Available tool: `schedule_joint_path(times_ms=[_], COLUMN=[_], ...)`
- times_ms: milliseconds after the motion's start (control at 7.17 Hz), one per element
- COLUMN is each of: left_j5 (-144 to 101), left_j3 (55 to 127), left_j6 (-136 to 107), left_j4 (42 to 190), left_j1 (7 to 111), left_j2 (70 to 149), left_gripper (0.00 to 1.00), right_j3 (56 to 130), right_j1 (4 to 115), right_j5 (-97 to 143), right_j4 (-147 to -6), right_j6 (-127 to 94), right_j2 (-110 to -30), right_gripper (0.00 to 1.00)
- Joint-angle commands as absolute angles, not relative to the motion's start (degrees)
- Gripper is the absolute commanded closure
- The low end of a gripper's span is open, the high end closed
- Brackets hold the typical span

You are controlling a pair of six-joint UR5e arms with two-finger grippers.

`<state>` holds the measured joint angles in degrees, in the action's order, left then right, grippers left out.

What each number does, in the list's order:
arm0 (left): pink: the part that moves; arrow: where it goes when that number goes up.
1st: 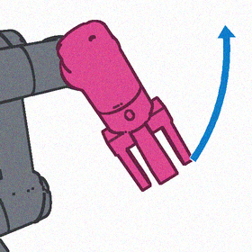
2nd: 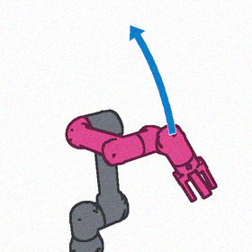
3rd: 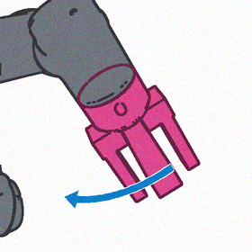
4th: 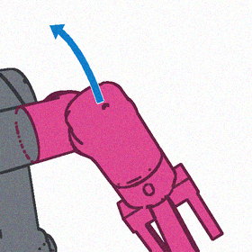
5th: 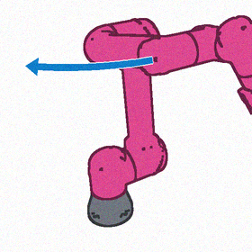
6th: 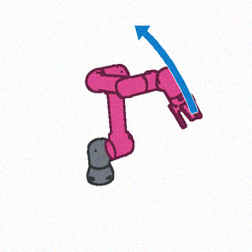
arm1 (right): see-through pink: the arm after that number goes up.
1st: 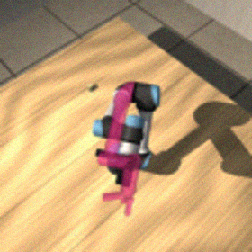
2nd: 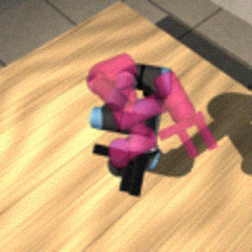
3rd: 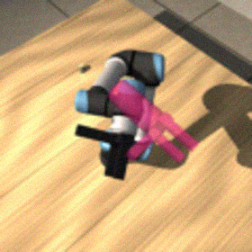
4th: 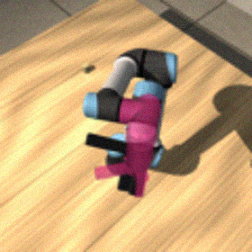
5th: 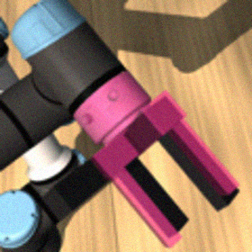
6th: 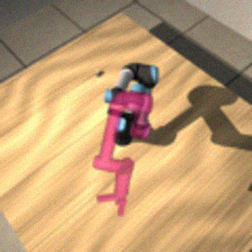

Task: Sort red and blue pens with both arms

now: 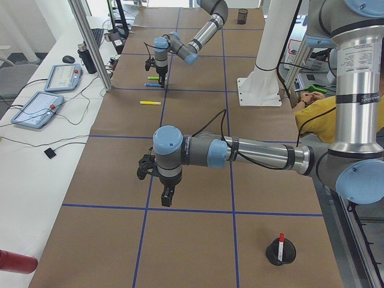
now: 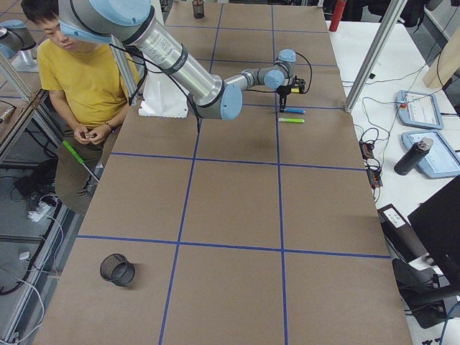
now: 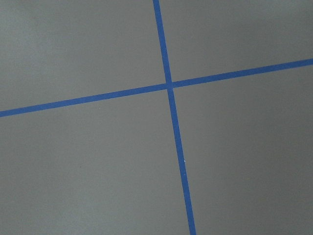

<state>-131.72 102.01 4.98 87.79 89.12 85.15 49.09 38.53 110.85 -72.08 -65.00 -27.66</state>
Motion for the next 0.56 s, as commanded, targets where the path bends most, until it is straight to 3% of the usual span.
schedule_joint_path(times_ms=[0,418], left_j5=[-131.75,-132.36], left_j3=[102.04,102.04], left_j6=[5.01,4.92], left_j4=[88.41,88.59], left_j1=[89.12,89.12], left_j2=[84.81,84.12], left_gripper=[0.0,0.0], right_j3=[52.19,59.66], right_j1=[39.37,43.57], right_j5=[110.92,112.92], right_j4=[-73.64,-80.22], right_j6=[-65.74,-65.83], right_j2=[-27.25,-27.24], right_gripper=[1.0,1.0])
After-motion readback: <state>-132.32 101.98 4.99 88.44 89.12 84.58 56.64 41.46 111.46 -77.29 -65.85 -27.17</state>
